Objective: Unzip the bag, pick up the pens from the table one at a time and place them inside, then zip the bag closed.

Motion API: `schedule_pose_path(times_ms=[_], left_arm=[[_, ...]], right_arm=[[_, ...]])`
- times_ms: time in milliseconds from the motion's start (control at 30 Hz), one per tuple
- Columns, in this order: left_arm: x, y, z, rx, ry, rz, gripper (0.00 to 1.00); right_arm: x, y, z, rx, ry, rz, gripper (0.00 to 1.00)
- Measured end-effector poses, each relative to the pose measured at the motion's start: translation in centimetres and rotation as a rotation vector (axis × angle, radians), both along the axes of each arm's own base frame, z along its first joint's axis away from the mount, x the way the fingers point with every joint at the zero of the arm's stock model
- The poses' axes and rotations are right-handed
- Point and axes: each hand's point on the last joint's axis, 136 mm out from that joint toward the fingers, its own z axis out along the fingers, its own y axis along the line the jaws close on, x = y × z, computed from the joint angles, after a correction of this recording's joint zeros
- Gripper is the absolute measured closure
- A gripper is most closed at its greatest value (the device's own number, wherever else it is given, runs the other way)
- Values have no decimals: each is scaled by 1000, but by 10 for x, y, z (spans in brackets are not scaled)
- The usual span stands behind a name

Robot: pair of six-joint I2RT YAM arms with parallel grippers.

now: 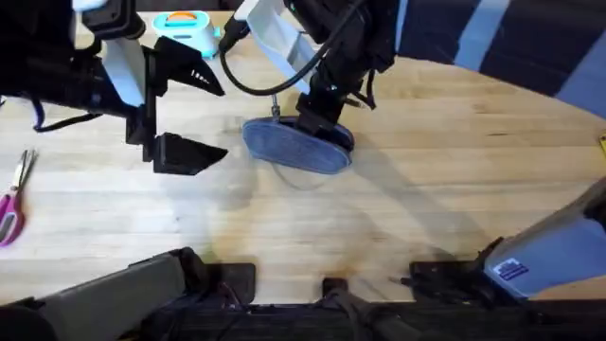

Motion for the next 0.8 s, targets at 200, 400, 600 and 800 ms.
schedule_pose_path(times_ms=[200, 400, 600, 800], left_arm=[[0, 0, 0, 0, 0, 0, 7], [0, 0, 0, 0, 0, 0, 7], [0, 0, 0, 0, 0, 0, 7], [0, 0, 0, 0, 0, 0, 8]], right_arm=[[-11, 8, -14, 8, 73, 16, 970], [-29, 25, -29, -11, 111, 67, 971], [-34, 30, -42, -43, 119, 84, 971], [-39, 30, -41, -40, 141, 82, 358]])
